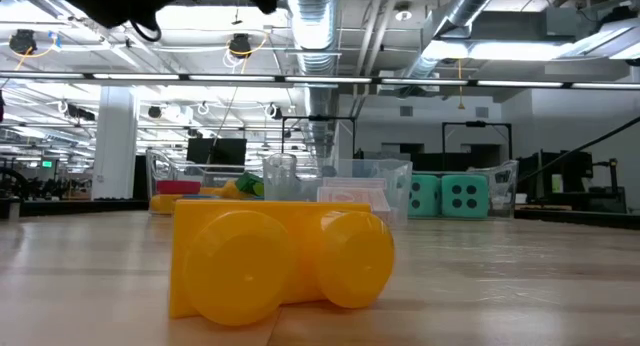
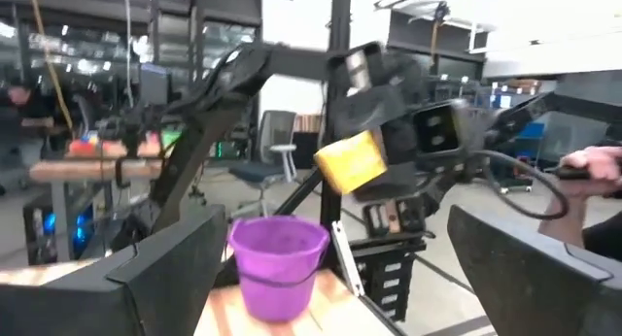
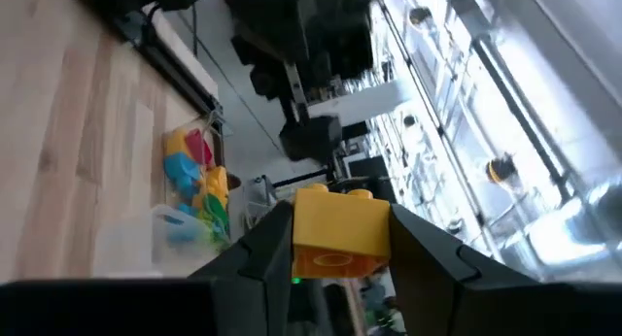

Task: Pick & Place Toys
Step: Put the yellow game piece into the top left transparent bin

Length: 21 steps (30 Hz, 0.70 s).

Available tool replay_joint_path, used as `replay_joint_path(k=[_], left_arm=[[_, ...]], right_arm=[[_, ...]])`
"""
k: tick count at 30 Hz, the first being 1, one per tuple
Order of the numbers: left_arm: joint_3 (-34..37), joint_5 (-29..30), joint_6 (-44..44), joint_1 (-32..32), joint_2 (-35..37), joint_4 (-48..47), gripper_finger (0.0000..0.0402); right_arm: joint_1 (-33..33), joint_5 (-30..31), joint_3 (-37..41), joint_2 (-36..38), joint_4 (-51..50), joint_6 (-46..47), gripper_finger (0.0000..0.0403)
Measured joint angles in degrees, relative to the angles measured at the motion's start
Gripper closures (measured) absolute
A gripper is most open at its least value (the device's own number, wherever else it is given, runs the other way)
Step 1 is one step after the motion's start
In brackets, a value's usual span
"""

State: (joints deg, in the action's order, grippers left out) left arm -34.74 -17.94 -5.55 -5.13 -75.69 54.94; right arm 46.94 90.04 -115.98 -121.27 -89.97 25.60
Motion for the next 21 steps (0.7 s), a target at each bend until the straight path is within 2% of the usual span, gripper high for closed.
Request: replay_joint_path(k=[4, 11, 14, 17, 21], left_arm=[[-1.3, 0.1, -0.8, 0.3, -3.0, 0.1, 0.0018], [-1.4, -0.1, -3.5, -0.1, -1.6, -1.8, 0.0018], [-1.4, 0.0, -1.0, -0.1, 3.9, -11.8, 0.0018], [-1.4, 0.0, 1.6, -0.3, 12.8, -25.0, 0.0018], [-1.0, 0.0, 1.7, -2.4, 23.8, -39.3, 0.0018]], right_arm=[[-1.2, 0.0, 0.0, 0.0, 0.0, -4.5, 0.0276], [-10.7, 0.0, 0.0, 0.0, 0.0, -5.8, 0.0276], [-14.5, 0.0, 0.0, 0.0, 0.0, -4.3, 0.0276], [-16.8, 0.0, 0.0, 0.0, 1.0, -1.6, 0.0276], [-17.5, 0.0, 0.0, 0.0, 8.2, -1.9, 0.0276]])
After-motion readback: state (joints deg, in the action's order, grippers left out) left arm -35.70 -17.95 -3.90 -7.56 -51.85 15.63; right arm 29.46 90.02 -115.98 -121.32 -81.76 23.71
